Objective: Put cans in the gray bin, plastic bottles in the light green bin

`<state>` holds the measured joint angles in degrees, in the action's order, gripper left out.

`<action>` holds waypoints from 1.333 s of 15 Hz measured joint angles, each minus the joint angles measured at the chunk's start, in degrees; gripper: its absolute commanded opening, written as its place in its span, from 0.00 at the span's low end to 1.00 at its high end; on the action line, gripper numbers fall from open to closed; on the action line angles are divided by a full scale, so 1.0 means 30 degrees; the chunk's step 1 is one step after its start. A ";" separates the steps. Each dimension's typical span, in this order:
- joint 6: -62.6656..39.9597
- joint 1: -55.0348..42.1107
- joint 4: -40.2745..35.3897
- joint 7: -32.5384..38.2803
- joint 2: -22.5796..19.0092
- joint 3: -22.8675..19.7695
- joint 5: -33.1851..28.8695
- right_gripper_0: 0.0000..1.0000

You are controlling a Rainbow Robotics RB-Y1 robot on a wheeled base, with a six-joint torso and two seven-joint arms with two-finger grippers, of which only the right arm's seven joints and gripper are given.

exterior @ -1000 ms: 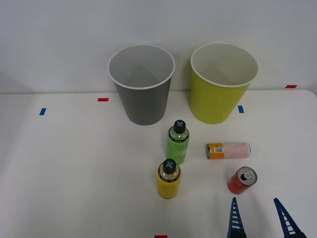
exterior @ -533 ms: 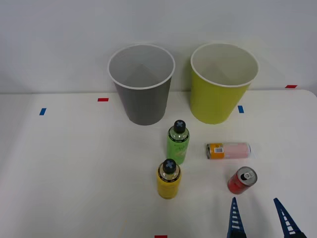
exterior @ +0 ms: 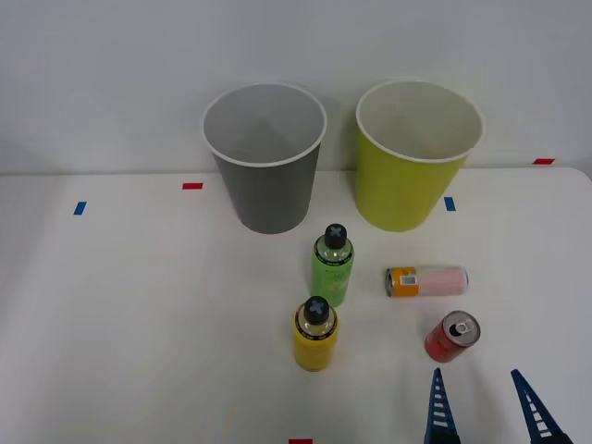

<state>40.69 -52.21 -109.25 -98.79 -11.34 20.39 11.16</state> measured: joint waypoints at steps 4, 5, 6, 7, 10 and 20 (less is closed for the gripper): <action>0.0000 0.0000 0.0000 0.0000 0.0000 0.0000 0.0000 0.91; 0.0000 0.0000 0.0000 0.0000 0.0000 0.0000 0.0000 0.91; 0.0000 0.0000 0.0000 0.0000 0.0000 0.0000 0.0000 0.91; 0.0000 0.0000 0.0000 0.0000 0.0000 0.0000 0.0000 0.91; 0.0000 0.0000 0.0000 0.0000 0.0000 0.0000 0.0000 0.91; 0.0000 0.0000 0.0000 0.0000 0.0000 0.0000 0.0000 0.91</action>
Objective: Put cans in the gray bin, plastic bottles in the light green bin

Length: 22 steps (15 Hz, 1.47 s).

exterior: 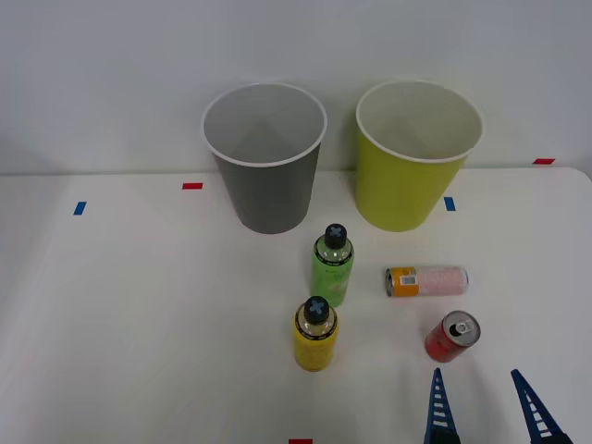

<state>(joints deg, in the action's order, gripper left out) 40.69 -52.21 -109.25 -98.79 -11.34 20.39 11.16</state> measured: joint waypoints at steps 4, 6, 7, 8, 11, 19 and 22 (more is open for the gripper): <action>0.0000 0.0000 0.0000 0.0000 0.0000 0.0000 0.0000 0.91; 0.0000 0.0000 0.0000 0.0000 0.0000 0.0000 0.0000 0.91; 0.0000 0.0000 0.0000 0.0000 0.0000 0.0000 0.0000 0.91; 0.0000 0.0000 0.0000 0.0000 0.0000 0.0000 0.0000 0.91; 0.0000 0.0000 0.0000 0.0000 0.0000 0.0000 0.0000 0.91; 0.0000 0.0000 0.0000 0.0000 0.0000 0.0000 0.0000 0.91; 0.0000 0.0000 0.0000 0.0000 0.0000 0.0000 0.0000 0.91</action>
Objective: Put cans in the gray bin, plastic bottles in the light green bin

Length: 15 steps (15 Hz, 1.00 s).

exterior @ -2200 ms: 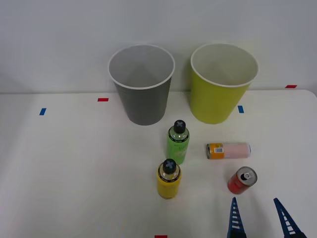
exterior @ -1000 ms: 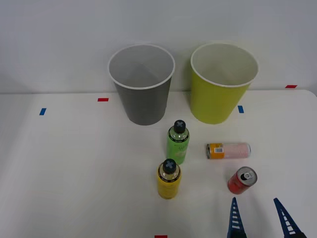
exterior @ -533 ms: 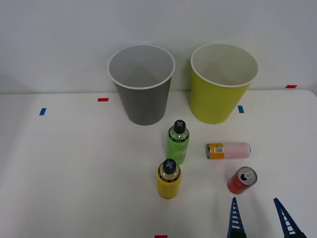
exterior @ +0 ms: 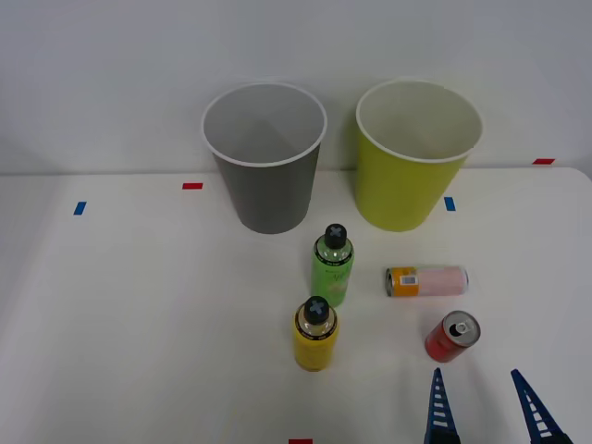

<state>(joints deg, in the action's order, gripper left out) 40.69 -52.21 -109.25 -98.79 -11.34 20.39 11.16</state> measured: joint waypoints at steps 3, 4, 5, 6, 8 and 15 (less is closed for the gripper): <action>0.0000 0.0000 0.0000 0.0000 0.0000 0.0000 0.0000 0.91; 0.0000 0.0000 0.0000 0.0000 0.0000 0.0000 0.0000 0.91; 0.0000 0.0000 0.0000 0.0000 0.0000 0.0000 0.0000 0.91; 0.0000 0.0000 0.0000 0.0000 0.0000 0.0000 0.0000 0.91; 0.0000 0.0000 0.0000 0.0000 0.0000 0.0000 0.0000 0.91; -0.0051 0.0047 0.0085 0.0000 -0.0013 -0.0009 0.0001 0.91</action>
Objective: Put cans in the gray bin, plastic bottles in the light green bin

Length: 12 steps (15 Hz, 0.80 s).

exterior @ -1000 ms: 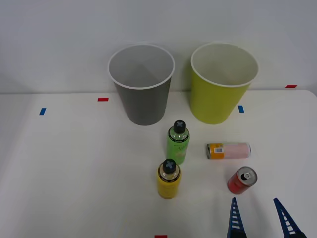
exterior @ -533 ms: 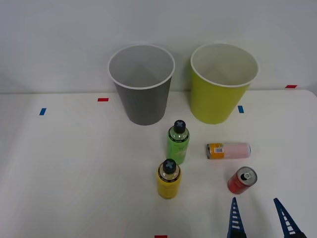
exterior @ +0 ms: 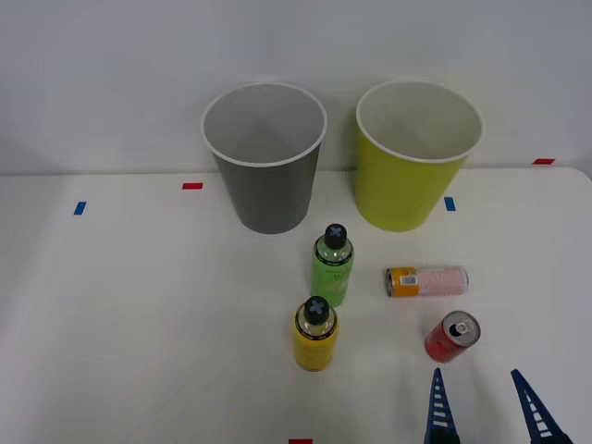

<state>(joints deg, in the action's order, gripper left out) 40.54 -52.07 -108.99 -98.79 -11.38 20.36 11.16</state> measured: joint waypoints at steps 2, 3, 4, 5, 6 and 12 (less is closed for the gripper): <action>-0.0113 0.0195 0.0868 0.0000 -0.0168 -0.0006 0.0006 0.91; 0.0172 0.0227 0.0935 -0.0020 -0.0333 0.0090 0.0011 0.91; 0.0559 0.0238 0.0902 -0.0062 -0.0431 0.0190 0.0011 0.92; 0.0739 0.0259 0.0779 -0.0093 -0.0458 0.0270 0.0031 0.91; 0.0790 0.0295 0.0667 -0.0132 -0.0459 0.0316 0.0068 0.91; 0.0706 0.0740 0.0611 -0.0733 -0.1296 0.0483 0.0499 1.00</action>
<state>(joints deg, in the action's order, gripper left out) 42.66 -49.84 -107.16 -100.99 -15.26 21.81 12.66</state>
